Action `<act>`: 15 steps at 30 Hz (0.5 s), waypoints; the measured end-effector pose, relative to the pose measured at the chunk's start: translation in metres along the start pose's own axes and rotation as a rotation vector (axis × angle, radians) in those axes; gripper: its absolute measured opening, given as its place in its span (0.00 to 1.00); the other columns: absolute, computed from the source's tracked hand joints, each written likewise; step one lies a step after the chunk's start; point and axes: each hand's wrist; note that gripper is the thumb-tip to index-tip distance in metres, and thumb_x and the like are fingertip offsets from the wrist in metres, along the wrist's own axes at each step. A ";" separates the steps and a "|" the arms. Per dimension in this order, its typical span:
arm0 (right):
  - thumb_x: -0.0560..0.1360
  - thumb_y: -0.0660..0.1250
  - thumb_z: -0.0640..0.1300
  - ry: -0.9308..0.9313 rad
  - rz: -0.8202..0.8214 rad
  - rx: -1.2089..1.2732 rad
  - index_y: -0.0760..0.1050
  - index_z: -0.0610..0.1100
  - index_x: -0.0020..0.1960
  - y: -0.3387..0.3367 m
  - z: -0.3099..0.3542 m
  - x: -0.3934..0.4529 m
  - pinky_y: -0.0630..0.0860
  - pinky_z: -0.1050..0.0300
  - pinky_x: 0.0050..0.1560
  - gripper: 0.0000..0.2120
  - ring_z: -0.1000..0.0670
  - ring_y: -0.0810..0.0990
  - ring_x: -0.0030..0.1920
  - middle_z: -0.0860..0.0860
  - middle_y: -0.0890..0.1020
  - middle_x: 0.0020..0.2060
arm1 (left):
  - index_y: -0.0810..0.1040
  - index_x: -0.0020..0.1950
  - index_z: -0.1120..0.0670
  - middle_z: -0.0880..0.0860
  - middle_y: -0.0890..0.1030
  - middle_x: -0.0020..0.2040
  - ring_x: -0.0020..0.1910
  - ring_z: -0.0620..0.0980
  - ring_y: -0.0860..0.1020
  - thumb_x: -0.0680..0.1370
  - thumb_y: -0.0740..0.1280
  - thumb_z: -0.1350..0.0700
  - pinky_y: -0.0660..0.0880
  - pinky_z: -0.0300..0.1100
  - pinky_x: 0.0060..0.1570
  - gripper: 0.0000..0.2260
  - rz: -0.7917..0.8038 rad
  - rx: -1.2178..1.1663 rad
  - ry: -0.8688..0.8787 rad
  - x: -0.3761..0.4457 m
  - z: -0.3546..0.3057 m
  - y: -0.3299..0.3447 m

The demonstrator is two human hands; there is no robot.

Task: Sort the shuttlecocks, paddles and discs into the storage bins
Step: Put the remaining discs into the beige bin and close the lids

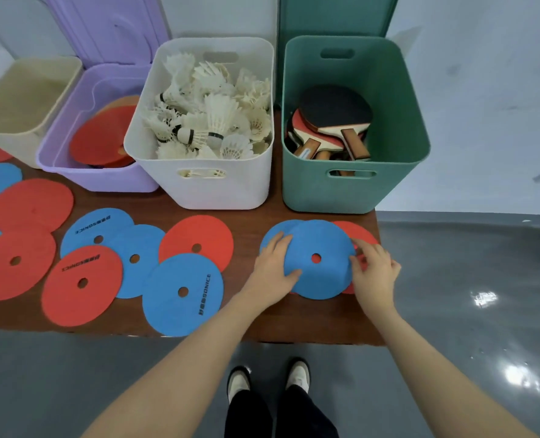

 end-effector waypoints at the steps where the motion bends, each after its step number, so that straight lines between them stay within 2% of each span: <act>1: 0.73 0.64 0.34 0.021 -0.003 0.006 0.76 0.44 0.59 -0.002 -0.005 0.005 0.60 0.54 0.54 0.16 0.43 0.74 0.51 0.46 0.79 0.48 | 0.56 0.75 0.53 0.52 0.53 0.77 0.75 0.54 0.54 0.76 0.67 0.53 0.54 0.50 0.72 0.31 0.008 0.006 0.025 0.005 -0.006 0.003; 4: 0.73 0.65 0.36 0.084 -0.007 -0.047 0.75 0.41 0.60 -0.003 -0.015 0.013 0.66 0.46 0.54 0.15 0.38 0.72 0.53 0.41 0.77 0.53 | 0.55 0.75 0.53 0.56 0.51 0.77 0.74 0.56 0.52 0.77 0.63 0.50 0.52 0.51 0.71 0.30 -0.078 0.179 -0.045 0.015 -0.018 0.010; 6: 0.74 0.66 0.39 0.129 0.018 -0.084 0.72 0.40 0.64 0.001 -0.018 0.011 0.64 0.44 0.59 0.19 0.35 0.68 0.59 0.39 0.72 0.61 | 0.52 0.76 0.54 0.60 0.48 0.76 0.75 0.60 0.49 0.78 0.62 0.47 0.50 0.53 0.71 0.31 -0.153 0.256 -0.212 0.017 -0.017 0.011; 9: 0.76 0.65 0.41 0.140 0.078 -0.079 0.65 0.38 0.71 0.013 -0.018 0.001 0.59 0.41 0.67 0.25 0.35 0.61 0.69 0.38 0.63 0.71 | 0.48 0.76 0.56 0.63 0.46 0.76 0.75 0.62 0.46 0.77 0.61 0.45 0.49 0.55 0.71 0.34 -0.139 0.245 -0.370 0.011 -0.008 0.012; 13: 0.76 0.66 0.45 0.182 0.059 -0.102 0.59 0.37 0.73 0.025 -0.006 -0.005 0.56 0.41 0.70 0.30 0.35 0.56 0.72 0.37 0.60 0.72 | 0.48 0.76 0.54 0.58 0.48 0.77 0.74 0.61 0.49 0.78 0.62 0.46 0.52 0.54 0.70 0.34 -0.068 0.145 -0.334 0.003 -0.008 0.016; 15: 0.75 0.67 0.50 0.247 0.060 -0.100 0.58 0.39 0.74 0.027 0.002 -0.002 0.55 0.40 0.69 0.34 0.36 0.55 0.72 0.37 0.57 0.73 | 0.49 0.76 0.54 0.58 0.49 0.76 0.73 0.60 0.49 0.77 0.63 0.47 0.53 0.53 0.70 0.34 -0.073 0.096 -0.339 0.004 -0.009 0.015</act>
Point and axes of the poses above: each hand's wrist, its own x-axis towards the middle knuckle, its own y-axis out of the palm, z = x × y
